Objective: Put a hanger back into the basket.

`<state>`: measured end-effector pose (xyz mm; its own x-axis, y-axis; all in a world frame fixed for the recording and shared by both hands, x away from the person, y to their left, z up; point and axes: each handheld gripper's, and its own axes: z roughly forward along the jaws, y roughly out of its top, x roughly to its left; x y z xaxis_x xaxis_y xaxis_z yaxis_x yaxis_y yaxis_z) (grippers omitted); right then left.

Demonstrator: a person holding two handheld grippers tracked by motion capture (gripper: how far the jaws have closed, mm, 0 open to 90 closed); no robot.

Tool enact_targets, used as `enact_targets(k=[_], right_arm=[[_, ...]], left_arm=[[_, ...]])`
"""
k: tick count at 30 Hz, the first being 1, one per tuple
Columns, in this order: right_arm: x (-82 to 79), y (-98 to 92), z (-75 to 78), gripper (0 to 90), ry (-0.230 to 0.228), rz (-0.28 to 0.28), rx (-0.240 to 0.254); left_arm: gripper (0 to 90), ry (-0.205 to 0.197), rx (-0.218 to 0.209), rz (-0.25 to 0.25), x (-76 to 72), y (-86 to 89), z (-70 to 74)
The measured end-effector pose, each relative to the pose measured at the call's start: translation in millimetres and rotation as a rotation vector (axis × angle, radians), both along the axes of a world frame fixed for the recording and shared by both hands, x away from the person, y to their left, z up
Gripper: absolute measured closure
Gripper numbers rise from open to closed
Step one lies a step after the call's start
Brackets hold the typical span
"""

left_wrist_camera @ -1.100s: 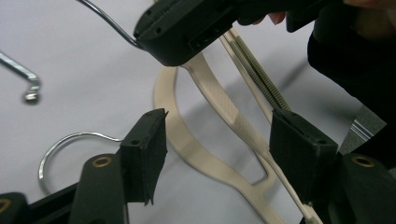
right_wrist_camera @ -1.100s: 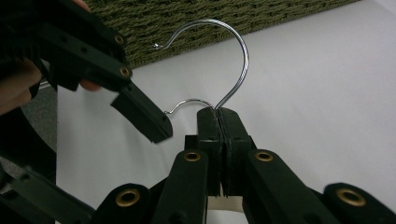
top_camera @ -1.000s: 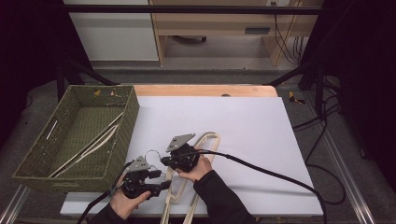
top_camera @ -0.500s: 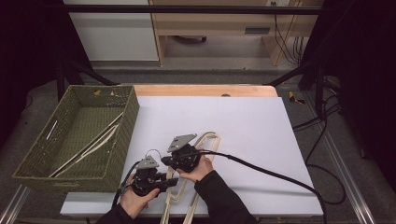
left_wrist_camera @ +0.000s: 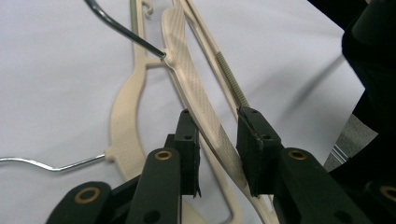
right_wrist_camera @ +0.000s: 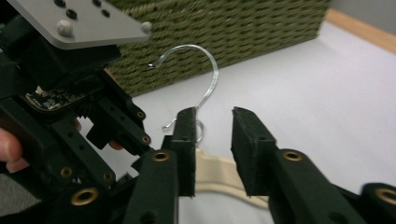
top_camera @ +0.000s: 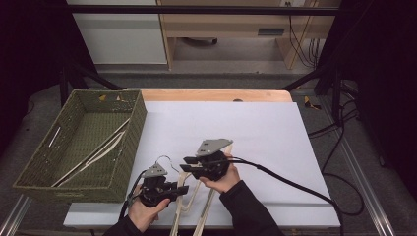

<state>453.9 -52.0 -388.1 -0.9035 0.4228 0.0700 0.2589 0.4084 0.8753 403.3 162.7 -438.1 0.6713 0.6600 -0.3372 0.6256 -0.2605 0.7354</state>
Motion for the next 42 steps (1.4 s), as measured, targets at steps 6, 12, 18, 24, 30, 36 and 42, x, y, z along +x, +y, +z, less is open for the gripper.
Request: enact_targets(k=[6,12,18,24,30,36,42], right_arm=[[-7.6,-52.1,0.2,52.0,-0.007,-0.119,0.074],[-15.0,-94.0,-9.4,33.6,-0.018,-0.224,0.143],[-20.8,-123.6,-17.7,26.7,-0.015,-0.296,0.147],[-28.2,-147.1,-23.3,20.2,-0.009,-0.343,0.165],[-29.6,-165.7,-23.4,13.4,-0.006,-0.398,0.184],[-28.6,-171.6,-22.0,10.3,-0.012,-0.425,0.185],[-28.5,-174.9,-21.1,9.0,-0.014,-0.443,0.191]], left_arm=[[74.5,-0.021,-0.006,0.004,-2.7,-11.1,12.6],[78.7,-0.03,0.003,0.015,-1.8,-20.8,25.0],[85.1,-0.039,0.006,-0.007,-1.5,-25.7,34.9],[85.4,-0.086,0.029,-0.027,-2.7,-22.6,45.0],[85.4,-0.137,0.025,-0.041,0.2,-11.9,63.0],[85.5,-0.2,0.023,-0.039,5.1,3.1,89.9],[85.4,-0.281,0.042,-0.04,11.0,19.1,122.3]])
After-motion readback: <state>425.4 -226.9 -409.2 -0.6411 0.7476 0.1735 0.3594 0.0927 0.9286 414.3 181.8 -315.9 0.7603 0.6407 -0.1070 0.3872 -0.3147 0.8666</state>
